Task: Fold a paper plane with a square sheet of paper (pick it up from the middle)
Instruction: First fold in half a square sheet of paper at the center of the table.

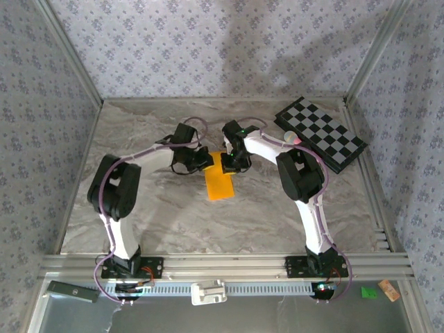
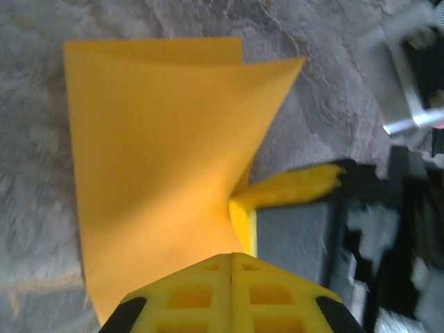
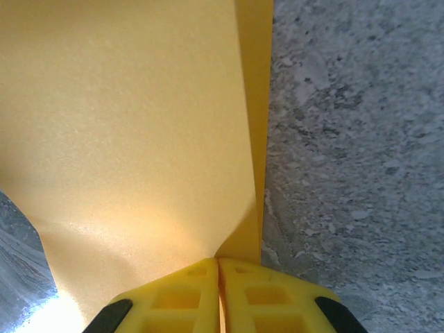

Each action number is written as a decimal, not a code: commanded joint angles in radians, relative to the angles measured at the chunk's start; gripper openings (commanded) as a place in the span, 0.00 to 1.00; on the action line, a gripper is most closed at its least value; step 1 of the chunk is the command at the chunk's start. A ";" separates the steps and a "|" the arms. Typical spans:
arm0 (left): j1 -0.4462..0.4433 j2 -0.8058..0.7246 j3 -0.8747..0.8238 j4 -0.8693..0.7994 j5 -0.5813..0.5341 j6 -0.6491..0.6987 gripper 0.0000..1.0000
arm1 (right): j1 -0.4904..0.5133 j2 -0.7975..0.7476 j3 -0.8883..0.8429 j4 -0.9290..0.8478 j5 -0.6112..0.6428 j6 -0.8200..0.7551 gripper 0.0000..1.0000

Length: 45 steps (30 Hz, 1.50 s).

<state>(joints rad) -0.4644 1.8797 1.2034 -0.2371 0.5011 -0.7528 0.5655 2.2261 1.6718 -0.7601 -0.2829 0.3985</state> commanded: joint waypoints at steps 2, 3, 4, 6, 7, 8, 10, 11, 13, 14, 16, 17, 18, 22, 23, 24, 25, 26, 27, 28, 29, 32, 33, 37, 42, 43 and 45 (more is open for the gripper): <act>0.009 0.082 0.047 0.007 0.003 0.011 0.00 | -0.026 0.162 -0.092 -0.145 0.250 0.002 0.10; 0.013 0.095 0.059 0.003 0.003 0.027 0.00 | -0.026 0.161 -0.092 -0.147 0.250 0.002 0.10; 0.016 0.109 0.072 -0.011 -0.001 0.043 0.00 | -0.026 0.161 -0.092 -0.149 0.249 0.002 0.10; 0.022 0.132 0.080 -0.024 0.001 0.063 0.00 | -0.026 0.164 -0.092 -0.153 0.252 0.002 0.10; 0.026 0.142 0.074 -0.022 0.000 0.068 0.00 | -0.026 0.164 -0.092 -0.157 0.254 0.002 0.10; 0.028 0.148 0.066 -0.020 -0.001 0.070 0.00 | -0.027 0.162 -0.093 -0.160 0.255 0.003 0.10; 0.042 0.156 0.029 0.003 -0.001 0.071 0.00 | -0.027 0.164 -0.096 -0.161 0.264 0.003 0.10; 0.050 0.154 0.008 0.020 -0.001 0.070 0.00 | -0.027 0.165 -0.098 -0.162 0.266 0.003 0.10; 0.079 0.147 -0.046 0.056 -0.003 0.075 0.00 | -0.027 0.164 -0.102 -0.163 0.269 0.003 0.10; 0.090 0.137 -0.073 0.076 -0.011 0.080 0.00 | -0.027 0.164 -0.105 -0.163 0.273 0.005 0.10; 0.125 0.116 -0.128 0.110 -0.018 0.091 0.00 | -0.029 0.165 -0.109 -0.162 0.279 0.005 0.10; 0.142 0.108 -0.145 0.120 -0.015 0.093 0.00 | -0.030 0.165 -0.110 -0.163 0.281 0.005 0.10; 0.159 0.097 -0.154 0.119 -0.014 0.096 0.00 | -0.029 0.166 -0.109 -0.165 0.281 0.005 0.10; 0.194 0.037 -0.147 0.081 0.002 0.131 0.00 | -0.028 0.164 -0.103 -0.171 0.292 0.005 0.10; 0.193 0.018 -0.137 0.077 0.014 0.137 0.00 | -0.029 0.165 -0.103 -0.173 0.294 0.005 0.10; 0.190 -0.002 -0.131 0.086 0.037 0.136 0.00 | -0.029 0.164 -0.104 -0.174 0.296 0.004 0.10; 0.183 -0.021 -0.129 0.109 0.060 0.127 0.00 | -0.029 0.164 -0.104 -0.173 0.296 0.005 0.10; 0.174 -0.035 -0.129 0.135 0.080 0.119 0.00 | -0.029 0.164 -0.104 -0.173 0.296 0.005 0.10; 0.161 -0.045 -0.126 0.162 0.100 0.107 0.00 | -0.029 0.165 -0.105 -0.173 0.297 0.006 0.10; 0.147 -0.048 -0.124 0.188 0.117 0.096 0.00 | -0.028 0.164 -0.106 -0.172 0.297 0.008 0.10; 0.130 -0.046 -0.116 0.204 0.124 0.086 0.00 | -0.027 0.164 -0.107 -0.170 0.296 0.008 0.10; 0.083 0.004 -0.075 0.218 0.127 0.066 0.00 | -0.027 0.167 -0.107 -0.168 0.292 0.010 0.10; 0.072 0.032 -0.060 0.222 0.128 0.058 0.00 | -0.027 0.167 -0.109 -0.169 0.291 0.010 0.10; 0.059 0.113 -0.015 0.243 0.119 0.024 0.00 | -0.027 0.169 -0.109 -0.169 0.291 0.006 0.10; 0.068 0.170 0.025 0.232 0.076 0.033 0.00 | -0.027 0.170 -0.110 -0.167 0.286 0.000 0.10; 0.072 0.179 0.023 0.232 0.067 0.040 0.00 | -0.027 0.169 -0.110 -0.169 0.285 -0.002 0.10; 0.081 0.191 0.015 0.216 0.044 0.065 0.00 | -0.027 0.168 -0.113 -0.169 0.286 -0.005 0.10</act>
<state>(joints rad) -0.3969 2.0510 1.1980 -0.0143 0.5797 -0.7120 0.5655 2.2326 1.6714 -0.7673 -0.2569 0.3985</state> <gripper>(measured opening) 0.046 0.103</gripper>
